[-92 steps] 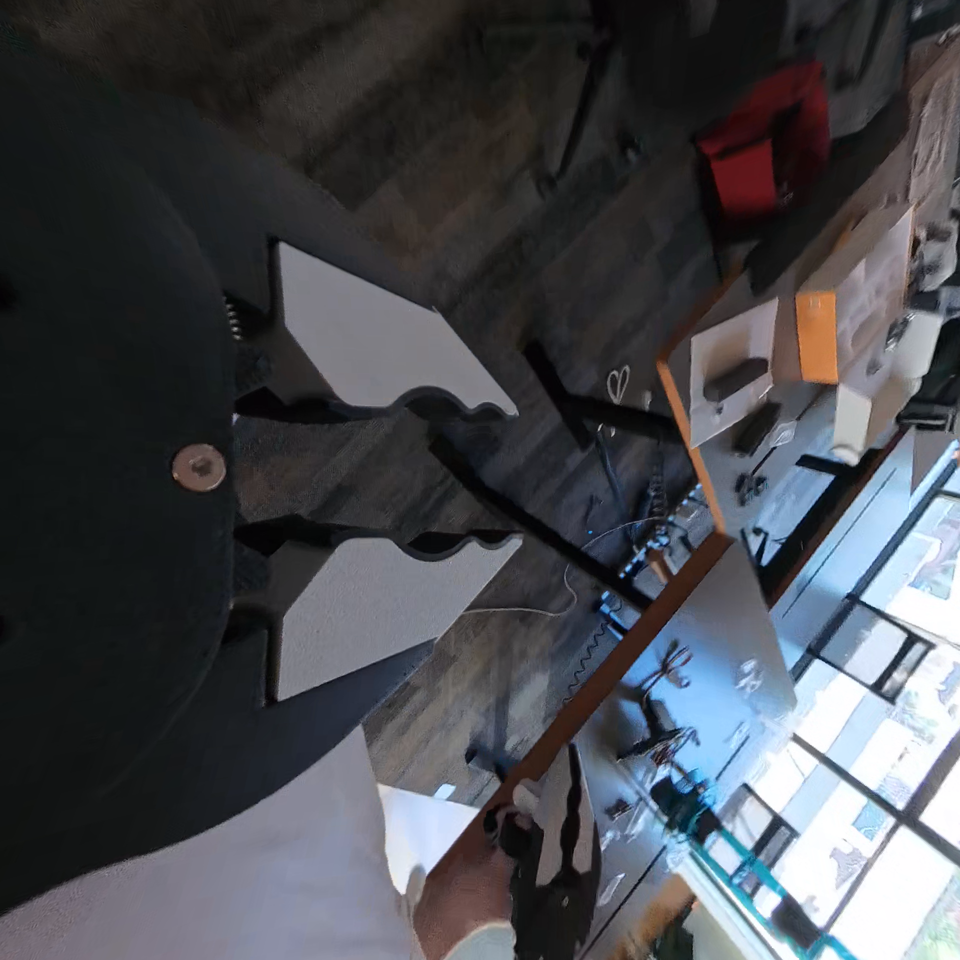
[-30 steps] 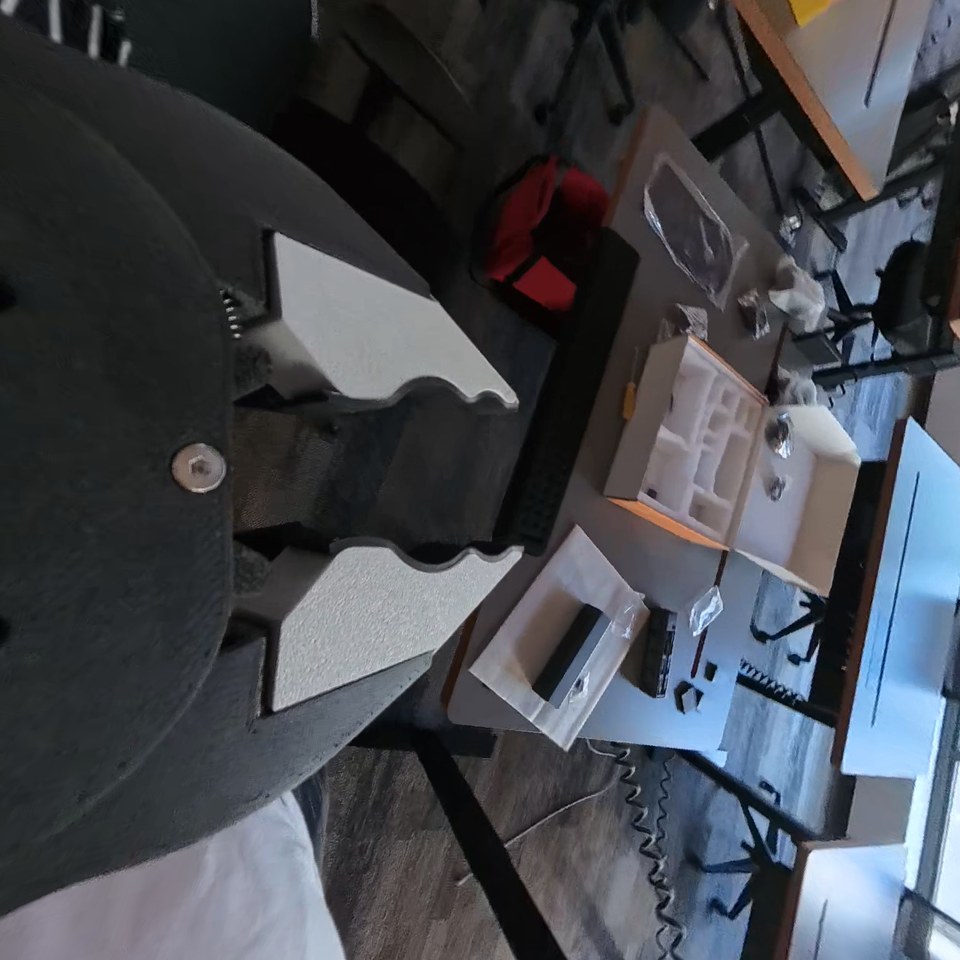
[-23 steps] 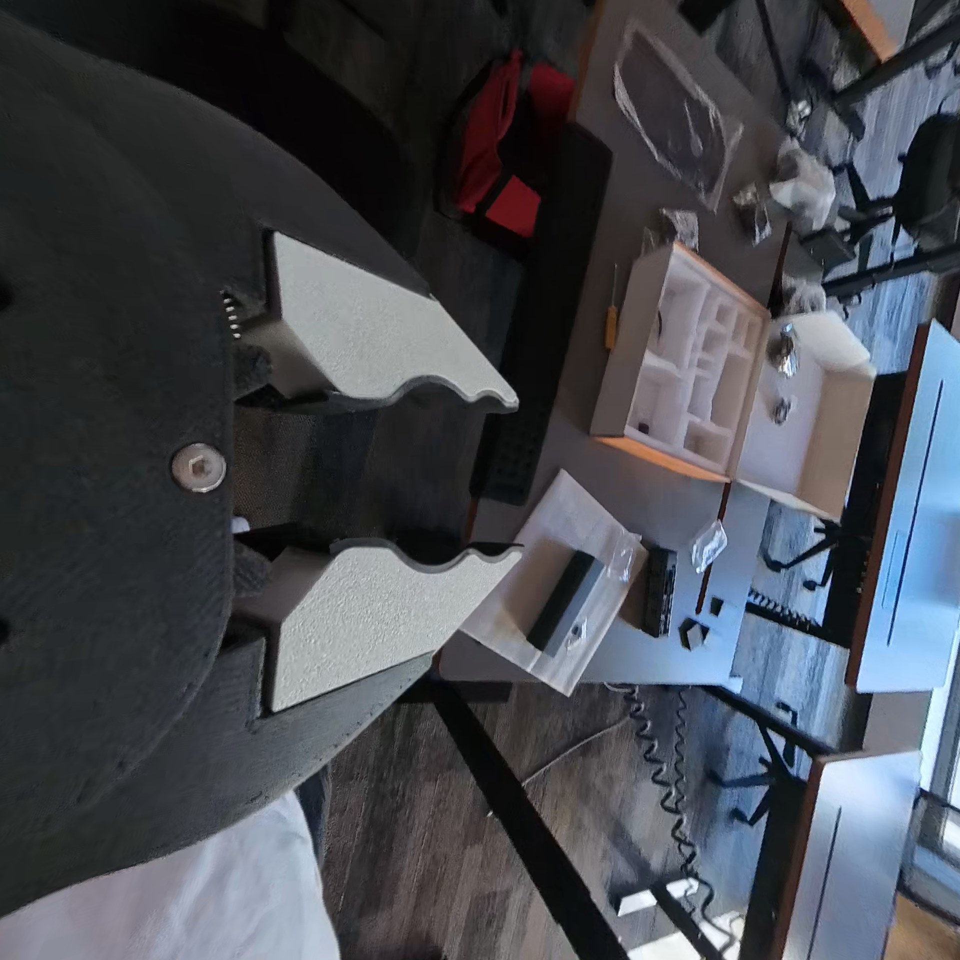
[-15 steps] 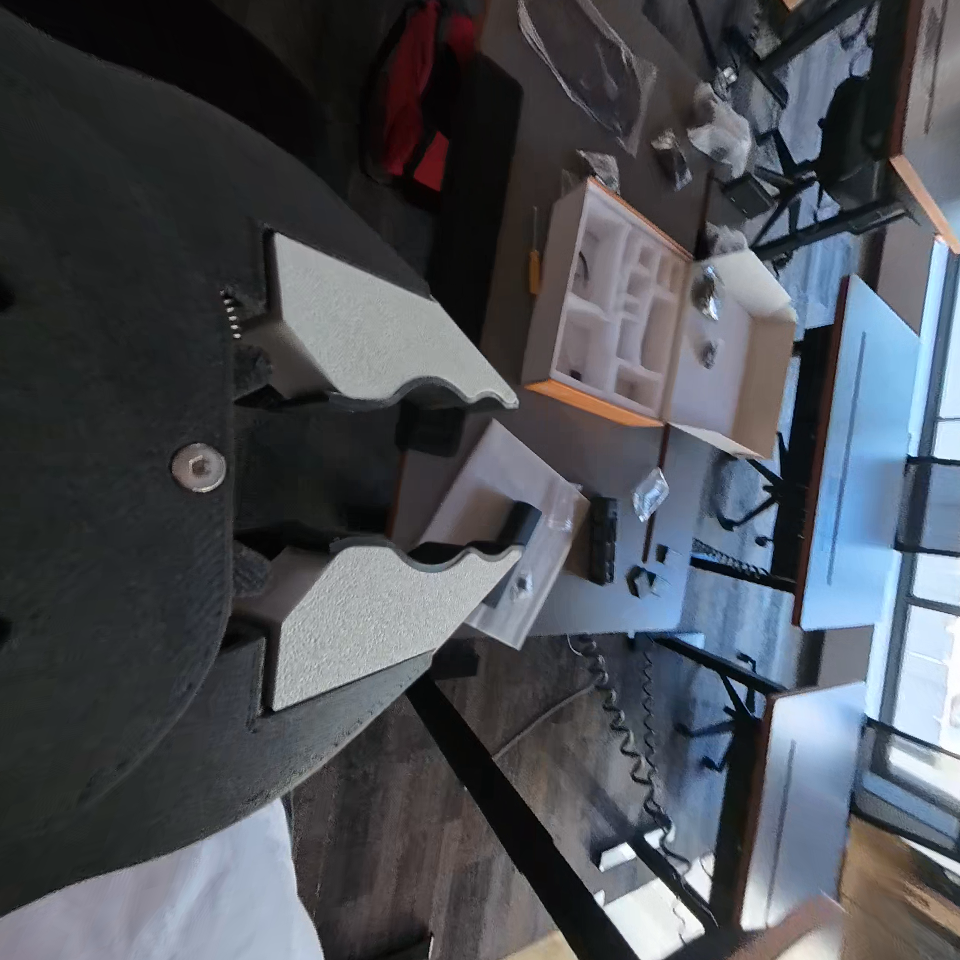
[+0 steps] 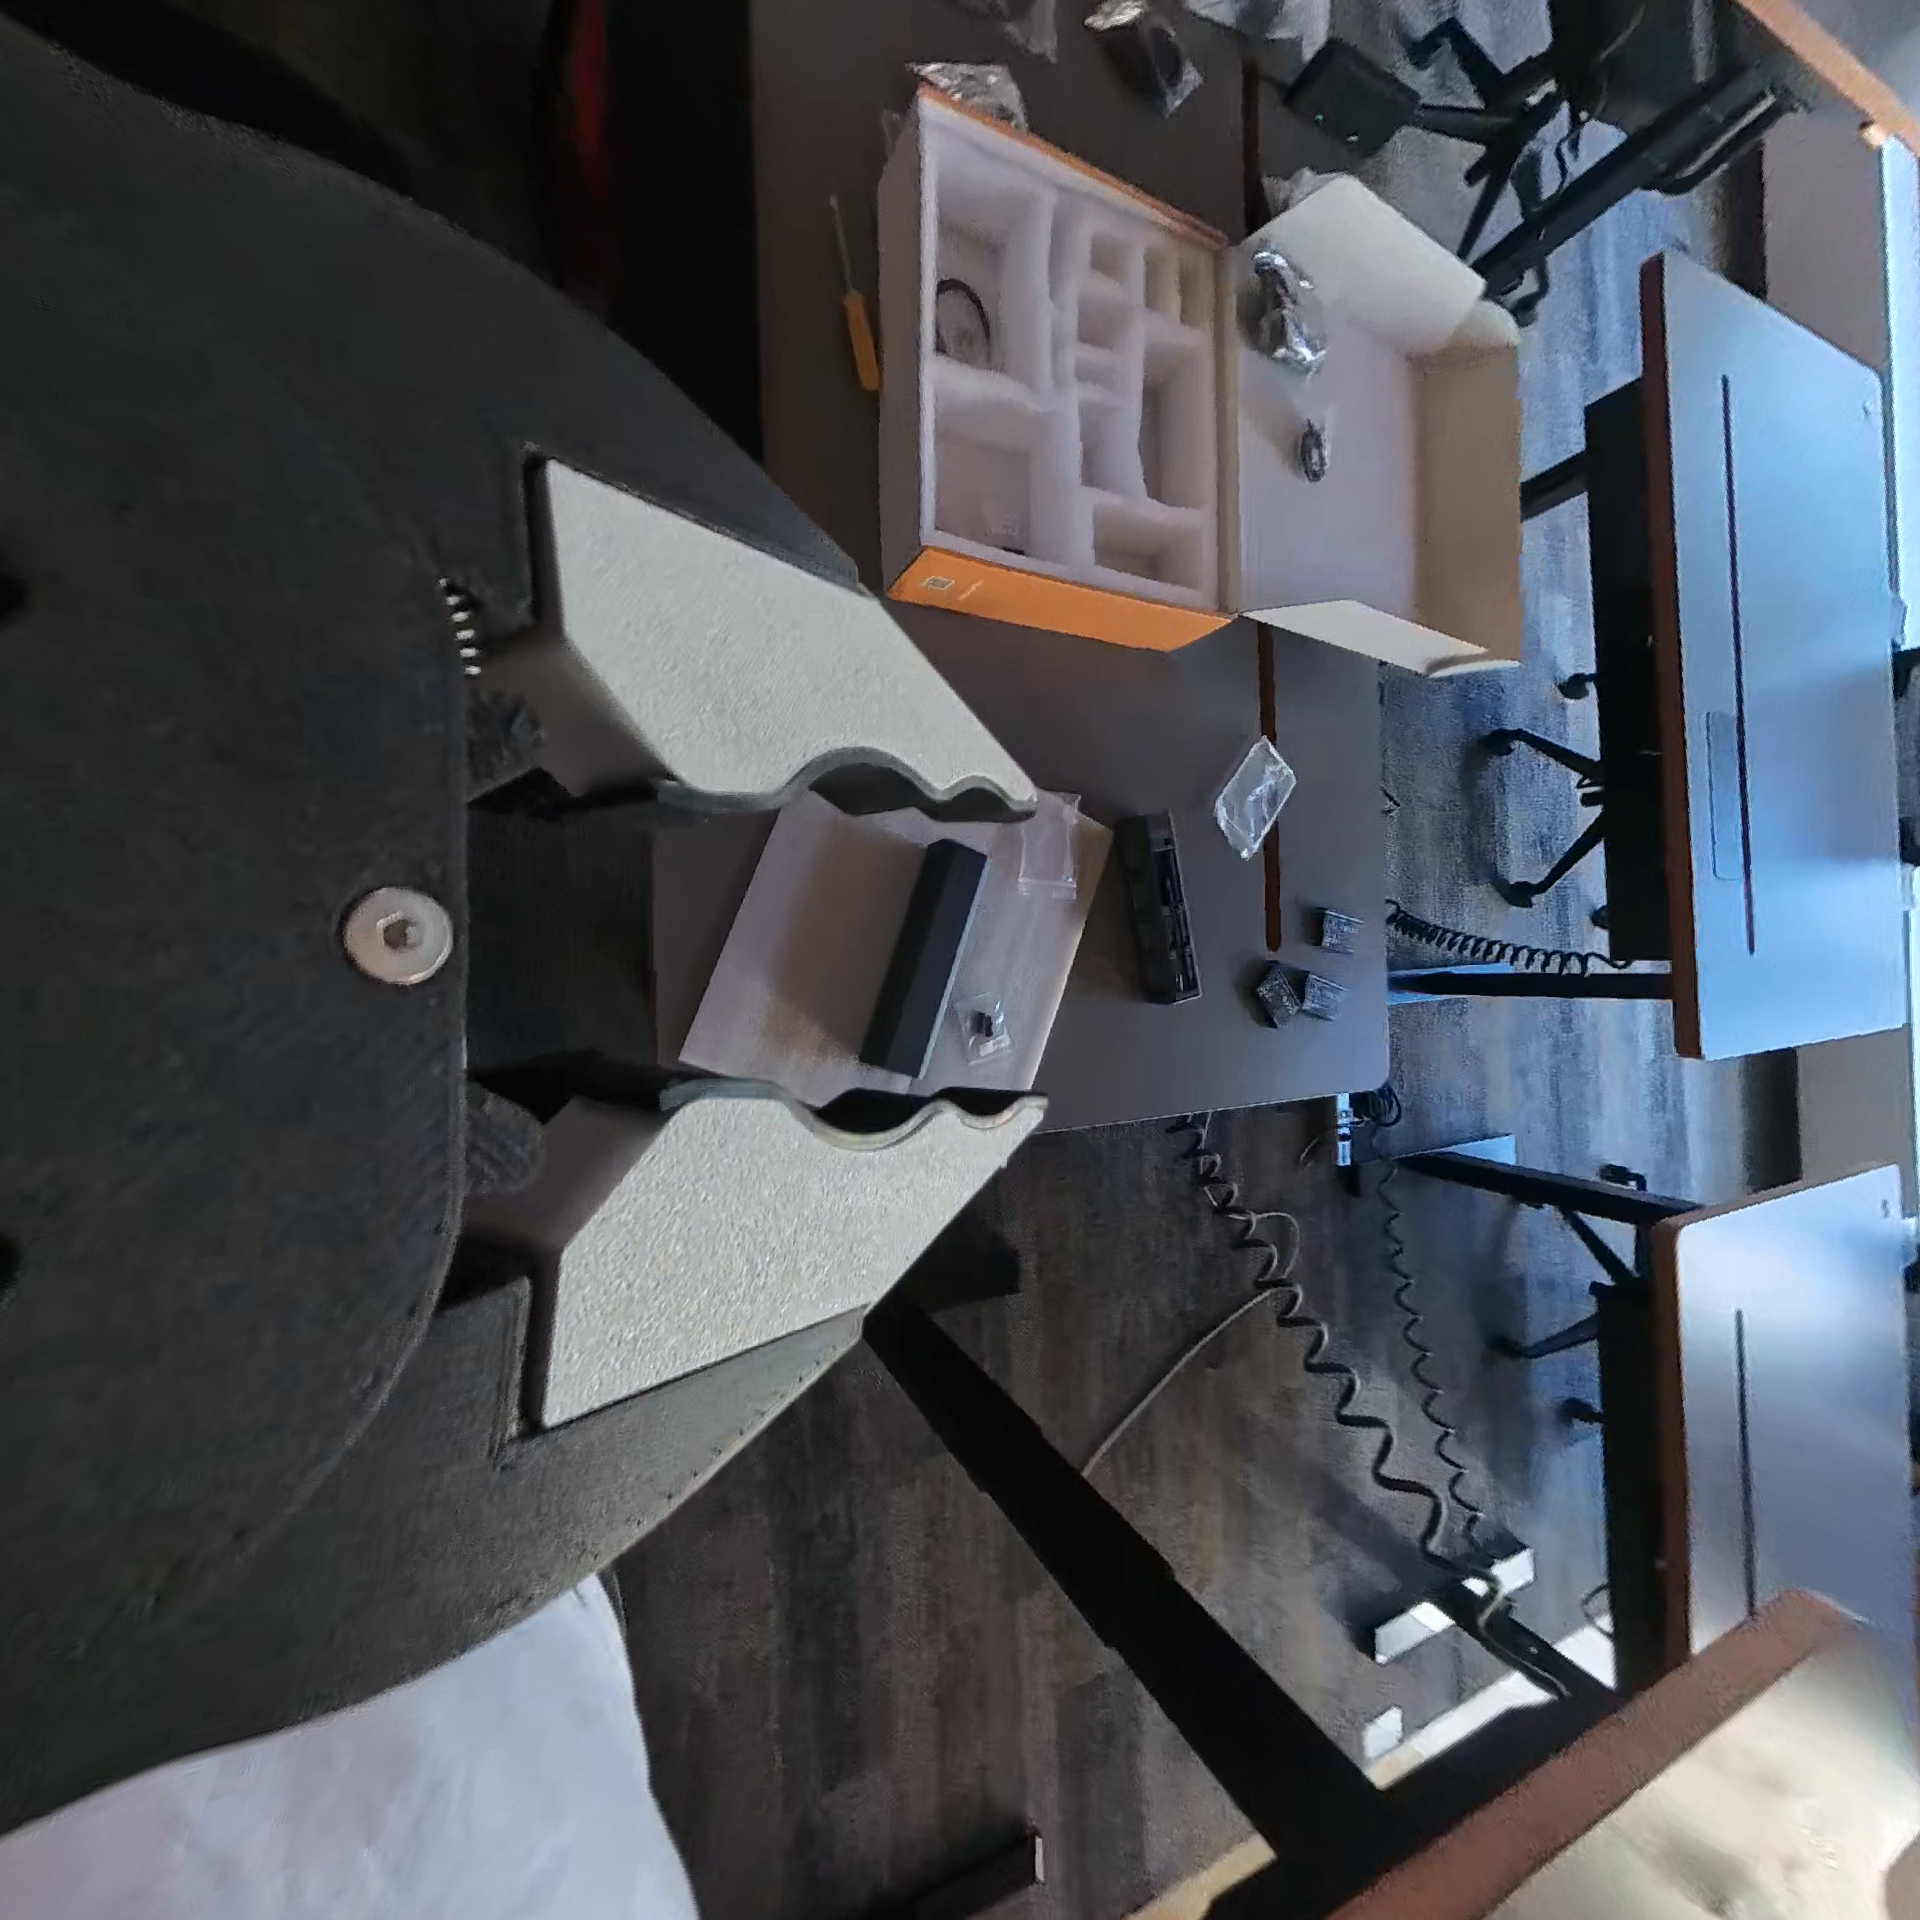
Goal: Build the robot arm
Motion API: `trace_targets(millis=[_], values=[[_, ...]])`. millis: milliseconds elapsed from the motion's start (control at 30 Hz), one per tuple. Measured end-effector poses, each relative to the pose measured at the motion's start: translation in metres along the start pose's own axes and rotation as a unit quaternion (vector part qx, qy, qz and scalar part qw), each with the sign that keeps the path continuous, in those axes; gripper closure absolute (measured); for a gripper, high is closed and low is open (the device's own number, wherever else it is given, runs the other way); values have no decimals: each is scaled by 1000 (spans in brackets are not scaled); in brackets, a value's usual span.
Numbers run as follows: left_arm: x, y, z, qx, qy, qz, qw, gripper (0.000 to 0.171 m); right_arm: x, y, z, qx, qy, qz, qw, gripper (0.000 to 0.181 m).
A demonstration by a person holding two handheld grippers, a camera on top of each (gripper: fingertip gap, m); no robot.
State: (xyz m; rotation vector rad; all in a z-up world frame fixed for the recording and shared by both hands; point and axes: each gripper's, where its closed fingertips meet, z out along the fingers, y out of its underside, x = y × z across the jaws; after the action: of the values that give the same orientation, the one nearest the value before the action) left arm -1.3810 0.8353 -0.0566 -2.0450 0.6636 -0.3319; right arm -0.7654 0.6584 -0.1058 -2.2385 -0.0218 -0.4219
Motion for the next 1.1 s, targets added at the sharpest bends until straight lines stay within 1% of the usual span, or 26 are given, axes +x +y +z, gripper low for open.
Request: trace_targets(millis=[100,167,267,367,467,600,700,800,933,1000,1100], values=[[6,-23,13,-3,9,22,1000,121,-1,8,9,0,-13,28,1000,152],[11,-36,19,-4,17,27,999,120,-8,10,16,-1,-33,39,999,151],[18,-46,26,-3,20,27,999,121,-13,9,29,-12,-56,22,998,149],[25,-47,32,-16,25,26,999,121,-10,3,42,-14,-57,3,998,149],[26,-44,37,-33,11,37,999,120,-12,-3,52,-7,-69,4,998,149],[28,-47,39,-32,6,30,999,120,-18,-8,65,-11,-90,-4,996,149],[26,-44,36,-39,-4,29,999,120,-29,-22,69,-5,-114,-11,993,153],[20,-42,27,-43,-15,26,999,120,-51,-49,66,33,-144,-21,989,155],[-2,-36,1,-42,-50,24,998,119,-100,-89,59,100,-199,-46,974,164],[-18,-26,-17,-36,-73,12,997,119,-129,-109,59,128,-217,-74,965,168],[-47,3,-47,-31,-99,-25,994,119,-172,-142,62,166,-228,-124,952,175]])
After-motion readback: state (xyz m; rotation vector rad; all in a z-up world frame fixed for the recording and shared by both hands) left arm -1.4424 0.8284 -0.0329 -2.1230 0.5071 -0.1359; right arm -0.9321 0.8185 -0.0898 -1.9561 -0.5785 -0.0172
